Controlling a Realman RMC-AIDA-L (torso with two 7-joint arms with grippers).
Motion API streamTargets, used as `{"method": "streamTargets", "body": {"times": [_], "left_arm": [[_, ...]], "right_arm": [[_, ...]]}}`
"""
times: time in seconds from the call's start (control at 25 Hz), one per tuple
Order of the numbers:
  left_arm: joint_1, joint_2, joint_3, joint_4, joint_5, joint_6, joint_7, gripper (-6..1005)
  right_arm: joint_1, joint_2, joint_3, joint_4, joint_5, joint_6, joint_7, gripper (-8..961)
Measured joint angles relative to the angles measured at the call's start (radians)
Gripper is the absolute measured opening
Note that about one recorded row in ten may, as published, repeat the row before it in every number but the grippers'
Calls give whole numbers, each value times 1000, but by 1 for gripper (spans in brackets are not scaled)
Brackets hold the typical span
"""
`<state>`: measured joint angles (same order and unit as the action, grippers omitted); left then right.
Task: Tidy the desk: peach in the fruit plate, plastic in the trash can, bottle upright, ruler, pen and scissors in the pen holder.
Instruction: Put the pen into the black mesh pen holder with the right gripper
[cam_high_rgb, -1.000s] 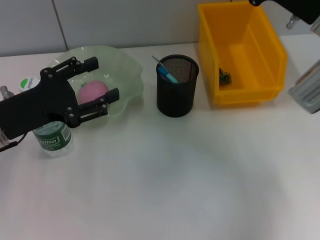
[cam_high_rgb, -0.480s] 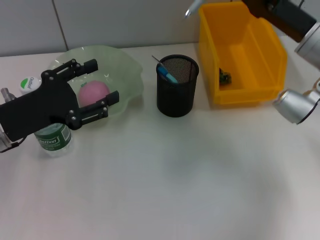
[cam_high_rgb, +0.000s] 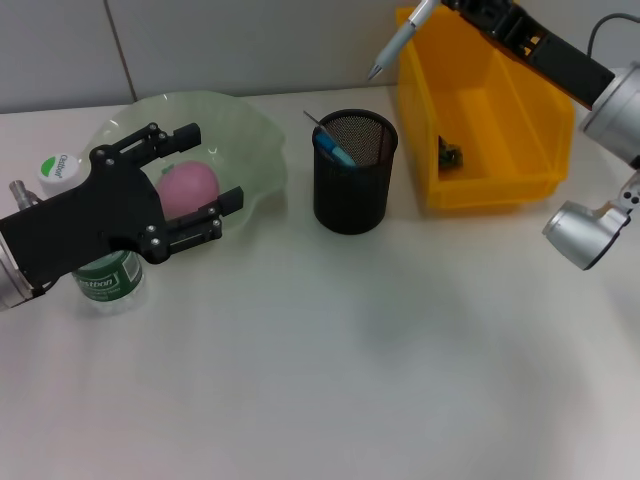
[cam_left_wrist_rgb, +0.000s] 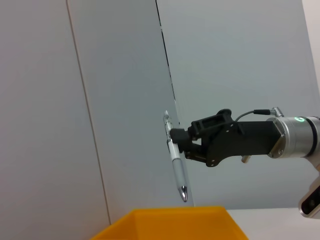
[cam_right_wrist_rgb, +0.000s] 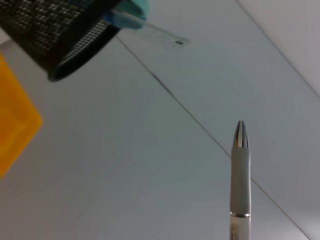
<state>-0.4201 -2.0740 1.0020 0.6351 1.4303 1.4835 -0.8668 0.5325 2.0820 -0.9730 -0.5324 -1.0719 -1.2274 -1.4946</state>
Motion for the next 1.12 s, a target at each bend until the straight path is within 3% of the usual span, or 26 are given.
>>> {"method": "streamTargets", "body": {"times": [0.8,1.12], "left_arm": [[-35,-3,22,-62,-33,-69,80,786],[-22,-4,24,-68,-40,-66,106,786]], "right_arm": [[70,-3,-2,-60,-216,210,-106,155],[84,-3,-69,-71,-219,230,-114,154]]}}
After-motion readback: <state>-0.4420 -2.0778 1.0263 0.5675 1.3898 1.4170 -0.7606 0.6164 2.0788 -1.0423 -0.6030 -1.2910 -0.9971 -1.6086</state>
